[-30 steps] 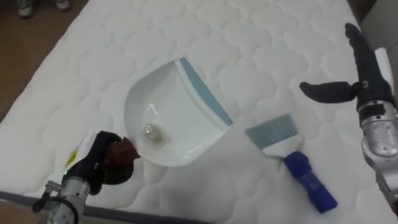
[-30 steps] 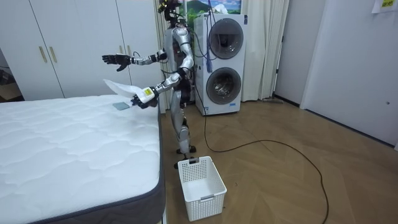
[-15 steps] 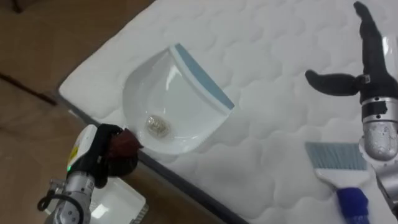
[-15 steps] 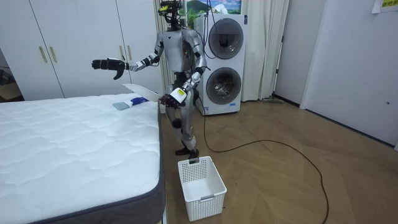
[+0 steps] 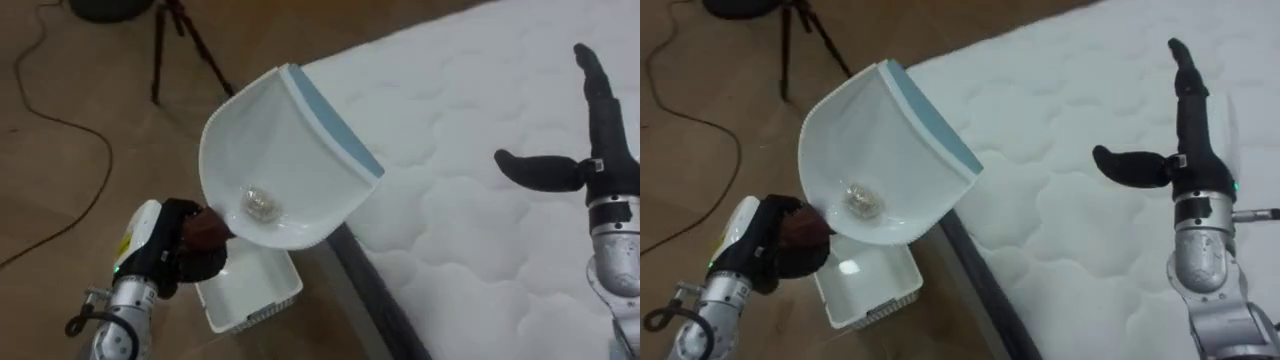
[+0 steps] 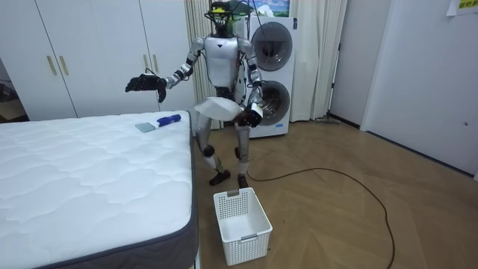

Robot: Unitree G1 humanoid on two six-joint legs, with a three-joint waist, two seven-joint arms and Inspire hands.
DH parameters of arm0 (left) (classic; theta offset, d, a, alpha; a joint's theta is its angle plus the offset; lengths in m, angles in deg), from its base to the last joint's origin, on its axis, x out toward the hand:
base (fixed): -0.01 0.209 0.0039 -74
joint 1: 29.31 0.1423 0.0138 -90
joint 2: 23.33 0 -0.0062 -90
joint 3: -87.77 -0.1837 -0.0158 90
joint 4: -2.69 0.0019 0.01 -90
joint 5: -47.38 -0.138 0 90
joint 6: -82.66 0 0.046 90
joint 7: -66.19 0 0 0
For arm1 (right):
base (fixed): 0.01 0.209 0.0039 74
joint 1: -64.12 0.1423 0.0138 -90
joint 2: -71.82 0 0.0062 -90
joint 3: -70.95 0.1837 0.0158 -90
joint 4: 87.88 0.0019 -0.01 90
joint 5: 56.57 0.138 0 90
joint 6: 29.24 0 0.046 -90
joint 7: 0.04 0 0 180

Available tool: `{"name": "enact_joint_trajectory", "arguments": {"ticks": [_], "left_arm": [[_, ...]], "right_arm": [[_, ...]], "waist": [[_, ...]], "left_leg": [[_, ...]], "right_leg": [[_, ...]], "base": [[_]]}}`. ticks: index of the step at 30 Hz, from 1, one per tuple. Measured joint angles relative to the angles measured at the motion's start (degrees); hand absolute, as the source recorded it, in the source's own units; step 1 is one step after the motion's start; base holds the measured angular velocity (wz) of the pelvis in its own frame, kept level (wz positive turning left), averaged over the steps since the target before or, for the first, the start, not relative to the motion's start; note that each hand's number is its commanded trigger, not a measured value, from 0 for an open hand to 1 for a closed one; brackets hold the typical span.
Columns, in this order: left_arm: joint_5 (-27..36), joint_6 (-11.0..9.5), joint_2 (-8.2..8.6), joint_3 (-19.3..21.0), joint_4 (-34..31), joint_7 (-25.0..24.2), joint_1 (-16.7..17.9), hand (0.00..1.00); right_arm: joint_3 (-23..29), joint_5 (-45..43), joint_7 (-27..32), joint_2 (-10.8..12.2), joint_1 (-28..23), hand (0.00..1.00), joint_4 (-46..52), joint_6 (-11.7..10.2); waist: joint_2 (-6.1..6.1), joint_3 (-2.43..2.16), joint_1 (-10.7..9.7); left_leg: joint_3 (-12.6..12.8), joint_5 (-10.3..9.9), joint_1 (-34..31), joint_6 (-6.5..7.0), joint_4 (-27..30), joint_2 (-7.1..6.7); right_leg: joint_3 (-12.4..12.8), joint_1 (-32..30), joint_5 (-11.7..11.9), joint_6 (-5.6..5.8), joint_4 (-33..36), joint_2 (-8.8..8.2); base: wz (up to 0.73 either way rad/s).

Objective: Clean bed

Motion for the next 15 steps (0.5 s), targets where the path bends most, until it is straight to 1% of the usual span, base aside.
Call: {"name": "enact_joint_trajectory", "arguments": {"ticks": [1, 2, 3, 4, 5, 6, 7, 8, 9, 10, 12, 15], "left_arm": [[0.0, 0.0, 0.0, -0.1, 0.0, 0.0, 0.0, 1.0], [0.0, -0.1, 0.0, -0.5, 0.0, 0.0, 0.0, 1.0], [-0.1, -0.1, 0.07, -0.9, 0.0, 0.0, 0.0, 1.0], [0.1, -0.1, -0.03, -1.1, -0.1, 0.1, -0.1, 1.0], [0.5, -0.2, -0.5, -1.1, -0.2, 0.5, -0.2, 1.0], [0.6, -0.2, -1.06, -1.1, -0.2, 0.7, -1.0, 1.0], [0.5, -0.1, -1.31, -1.2, -0.2, 0.7, -1.6, 1.0], [0.6, 0.3, -1.0, -2.1, 0.1, 0.7, -2.8, 1.0], [0.6, 0.3, -0.83, -3.3, 0.1, 0.6, -3.2, 1.0], [0.6, 0.3, -0.85, -3.8, 0.1, 0.6, -3.3, 1.0], [0.6, 0.1, -0.71, -4.5, 0.7, 0.5, -4.0, 1.0], [0.6, 0.3, -1.08, -4.1, 2.3, 0.4, -4.3, 1.0]], "right_arm": [[-0.3, 0.0, 0.1, 0.0, -0.2, 0.0, -0.4, 0.0], [-0.4, 0.0, 0.3, 0.1, -0.9, 0.0, -0.5, 0.1], [-0.4, 0.0, 0.9, 0.4, -1.6, 0.0, -0.9, 0.1], [-0.4, -0.1, 1.3, 0.7, -2.0, 0.0, -1.0, 0.1], [-0.4, -0.4, 1.5, 1.9, -1.9, 0.0, -1.0, 0.0], [-0.4, -1.6, 2.2, 3.1, -1.9, 0.0, -0.9, 0.0], [-0.4, -2.3, 2.7, 3.4, -1.9, 0.0, -0.9, 0.0], [-0.4, -3.0, 3.5, 3.6, -2.0, 0.0, -1.0, 0.1], [-0.4, -3.4, 4.3, 4.0, -2.0, 0.0, -1.2, 0.1], [-0.4, -3.8, 4.6, 4.2, -2.0, 0.0, -1.2, 0.1], [-0.5, -4.3, 4.8, 4.8, -1.9, 0.0, -2.7, -0.4], [-2.1, -2.1, 3.1, 4.9, -2.1, 0.0, -4.5, -0.1]], "waist": [[-0.05, -0.02, 0.0], [-0.11, -0.02, -0.6], [0.21, -0.01, -1.4], [0.63, 0.09, -1.8], [0.84, 0.11, -2.3], [0.86, 0.09, -4.0], [0.66, -0.02, -5.2], [1.24, -0.24, -7.2], [2.17, -0.23, -7.3], [2.46, -0.24, -7.4], [3.14, 0.04, -7.2], [3.35, 0.11, -6.2]], "left_leg": [[-1.1, 0.1, 0.1, 0.13, -0.6, -0.59], [-3.9, 0.5, 0.3, 0.49, -1.1, -1.48], [-8.0, 0.7, 0.5, 0.75, -1.1, -2.1], [-10.4, 0.7, 0.1, 0.72, -1.0, -2.18], [-15.7, 0.8, -1.6, 0.33, -0.6, -2.38], [-20.5, 1.2, -4.4, -0.39, 0.6, -2.92], [-22.8, 1.3, -6.2, -0.65, 1.6, -3.6], [-26.2, 1.6, -9.3, -1.41, 3.7, -4.51], [-25.6, 2.1, -10.5, -1.87, 3.5, -4.26], [-25.4, 2.5, -10.9, -1.96, 3.2, -4.21], [-24.2, 4.3, -10.7, -1.97, 2.1, -4.18], [-24.2, 5.2, -11.1, -2.05, 1.7, -4.23]], "right_leg": [[1.4, 0.0, 0.3, 0.42, 0.8, -0.09], [5.1, -0.9, 1.3, 1.78, 4.1, -0.41], [11.9, -3.5, 1.9, 2.53, 6.3, 1.18], [15.8, -4.7, 1.4, 2.83, 4.7, 3.31], [22.0, -6.9, 0.5, 2.99, -1.1, 7.51], [28.6, -9.2, 1.5, 3.09, -8.3, 11.11], [31.8, -10.5, 3.5, 3.29, -11.1, 12.45], [33.6, -11.3, 5.7, 1.47, -10.8, 13.31], [32.2, -10.9, 5.6, 1.11, -11.0, 13.47], [31.5, -10.7, 5.4, 0.9, -11.0, 13.37], [28.9, -9.5, 4.7, 0.57, -11.4, 12.88], [28.5, -8.8, 3.6, 0.44, -11.8, 12.94]], "base": [[0.86], [1.05], [1.05], [0.91], [1.04], [1.3], [1.81], [1.65], [1.43], [0.95], [0.83], [0.59]]}}
